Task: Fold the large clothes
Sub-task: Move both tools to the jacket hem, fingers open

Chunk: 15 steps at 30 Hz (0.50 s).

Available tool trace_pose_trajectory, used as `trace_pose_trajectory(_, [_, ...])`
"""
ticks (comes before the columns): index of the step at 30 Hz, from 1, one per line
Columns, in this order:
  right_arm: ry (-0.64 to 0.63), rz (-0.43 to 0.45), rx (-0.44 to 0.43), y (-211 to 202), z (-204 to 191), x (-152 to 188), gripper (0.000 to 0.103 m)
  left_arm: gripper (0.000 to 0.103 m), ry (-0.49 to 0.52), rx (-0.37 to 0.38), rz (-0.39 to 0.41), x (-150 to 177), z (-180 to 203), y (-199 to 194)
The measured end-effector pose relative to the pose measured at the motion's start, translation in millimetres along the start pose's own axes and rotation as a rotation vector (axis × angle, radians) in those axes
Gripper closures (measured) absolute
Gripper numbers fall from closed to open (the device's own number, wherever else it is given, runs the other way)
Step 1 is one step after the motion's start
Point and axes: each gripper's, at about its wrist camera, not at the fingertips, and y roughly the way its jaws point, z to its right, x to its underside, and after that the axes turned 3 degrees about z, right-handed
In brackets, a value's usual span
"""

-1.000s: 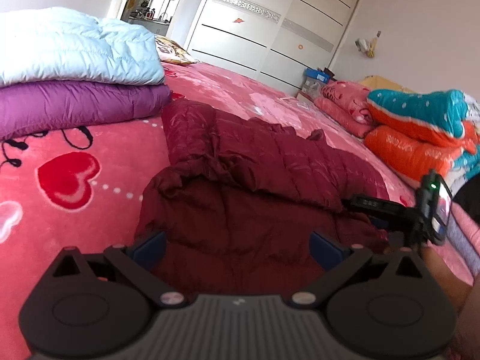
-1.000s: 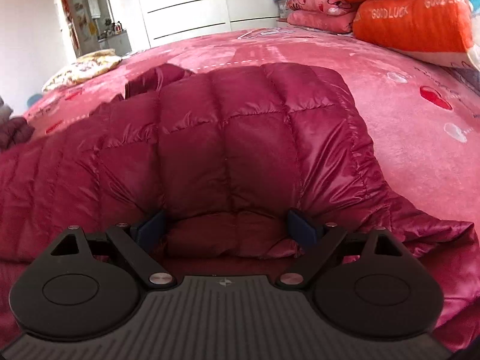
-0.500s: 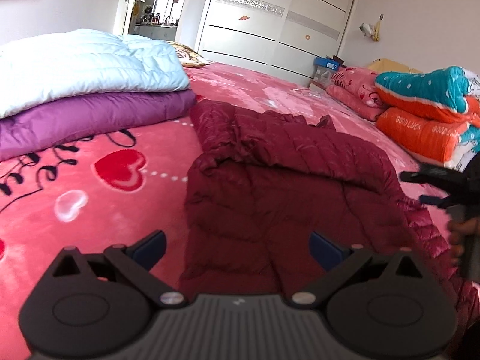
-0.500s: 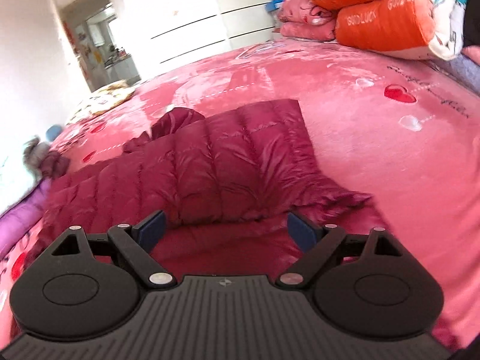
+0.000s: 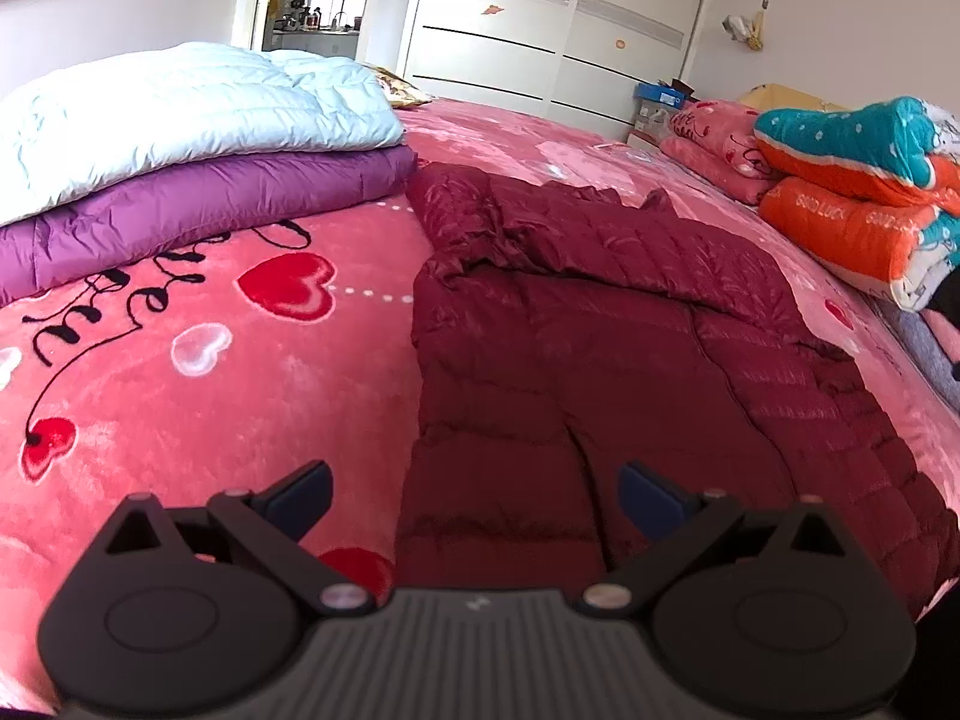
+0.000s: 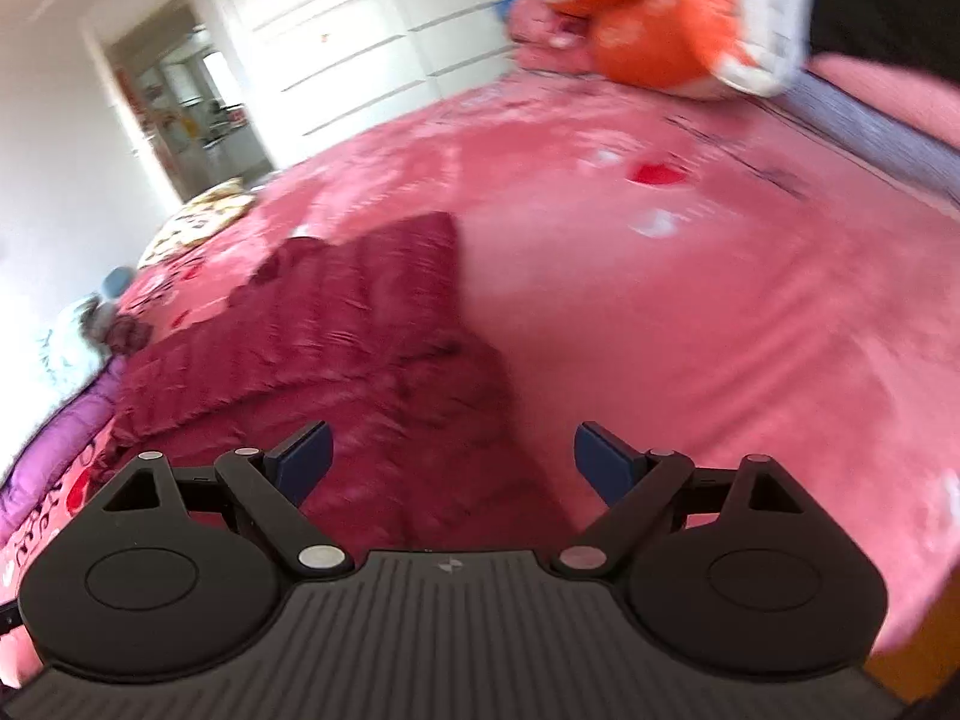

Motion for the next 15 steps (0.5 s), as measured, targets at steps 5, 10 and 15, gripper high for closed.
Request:
trace_pose_trajectory(5, [0.075, -0.032, 0.004, -17, 24, 15, 0.0, 0.002, 0.03, 0.002, -0.015, 8, 11, -6])
trace_pose_trajectory(10, [0.078, -0.113, -0.004, -20, 36, 26, 0.0, 0.002, 0.041, 0.005, -0.028, 15, 16, -12])
trace_pose_trajectory(15, [0.049, -0.191, -0.006, -23, 38, 38, 0.0, 0.002, 0.044, 0.001, -0.044, 22, 16, -16])
